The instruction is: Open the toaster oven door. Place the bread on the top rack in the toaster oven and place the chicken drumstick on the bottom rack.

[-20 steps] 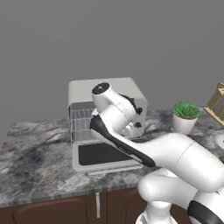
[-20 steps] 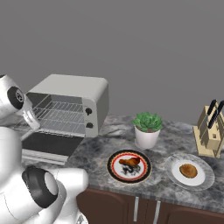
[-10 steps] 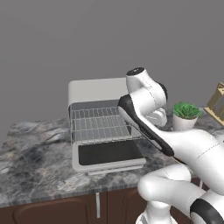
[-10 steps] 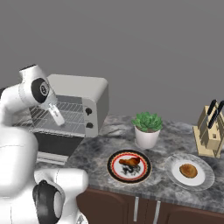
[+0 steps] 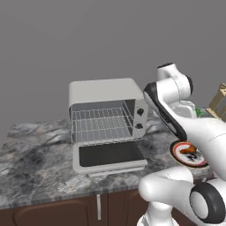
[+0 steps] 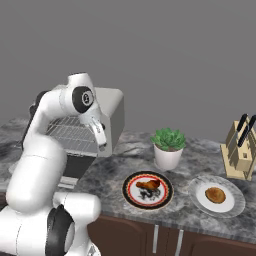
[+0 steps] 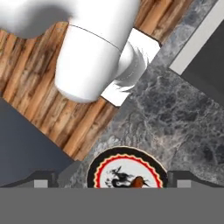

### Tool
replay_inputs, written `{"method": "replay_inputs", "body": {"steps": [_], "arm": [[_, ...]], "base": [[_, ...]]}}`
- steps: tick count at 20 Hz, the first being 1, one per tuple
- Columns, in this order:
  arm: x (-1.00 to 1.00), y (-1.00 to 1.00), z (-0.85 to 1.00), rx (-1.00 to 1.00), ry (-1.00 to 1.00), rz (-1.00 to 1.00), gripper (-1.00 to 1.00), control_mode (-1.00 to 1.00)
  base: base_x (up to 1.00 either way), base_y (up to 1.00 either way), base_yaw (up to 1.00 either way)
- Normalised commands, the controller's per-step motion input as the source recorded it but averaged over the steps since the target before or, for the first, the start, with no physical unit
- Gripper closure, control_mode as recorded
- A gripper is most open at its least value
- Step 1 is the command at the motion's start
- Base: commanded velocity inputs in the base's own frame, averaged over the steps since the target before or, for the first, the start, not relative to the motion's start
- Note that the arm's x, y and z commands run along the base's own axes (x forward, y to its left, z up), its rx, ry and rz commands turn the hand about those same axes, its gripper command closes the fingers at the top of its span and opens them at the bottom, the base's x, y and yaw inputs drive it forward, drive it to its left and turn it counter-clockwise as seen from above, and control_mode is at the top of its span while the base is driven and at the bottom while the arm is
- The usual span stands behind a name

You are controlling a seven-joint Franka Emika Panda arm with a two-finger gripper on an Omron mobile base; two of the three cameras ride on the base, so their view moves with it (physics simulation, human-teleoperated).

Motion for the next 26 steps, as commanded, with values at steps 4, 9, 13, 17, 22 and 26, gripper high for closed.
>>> {"method": "replay_inputs", "body": {"steps": [4,9,13,17,22,26], "arm": [[0.00,-0.84,-0.11,0.00,0.33,-0.11,-1.00,-1.00],[0.21,-0.83,-0.25,0.03,0.13,-0.09,-1.00,-1.00],[0.27,-1.00,-0.18,0.11,0.14,-0.04,-1.00,-1.00],[0.20,-1.00,-0.30,0.14,0.04,-0.01,-1.00,-1.00],[0.03,-1.00,-0.47,0.16,-0.03,0.03,-1.00,-1.00],[0.00,-0.85,-0.54,0.03,-0.15,0.12,-1.00,-1.00]], "base": [[0.00,0.00,0.00],[0.00,0.00,0.00],[0.00,0.00,0.00],[0.00,0.00,0.00],[0.00,0.00,0.00],[0.00,0.00,0.00]]}}
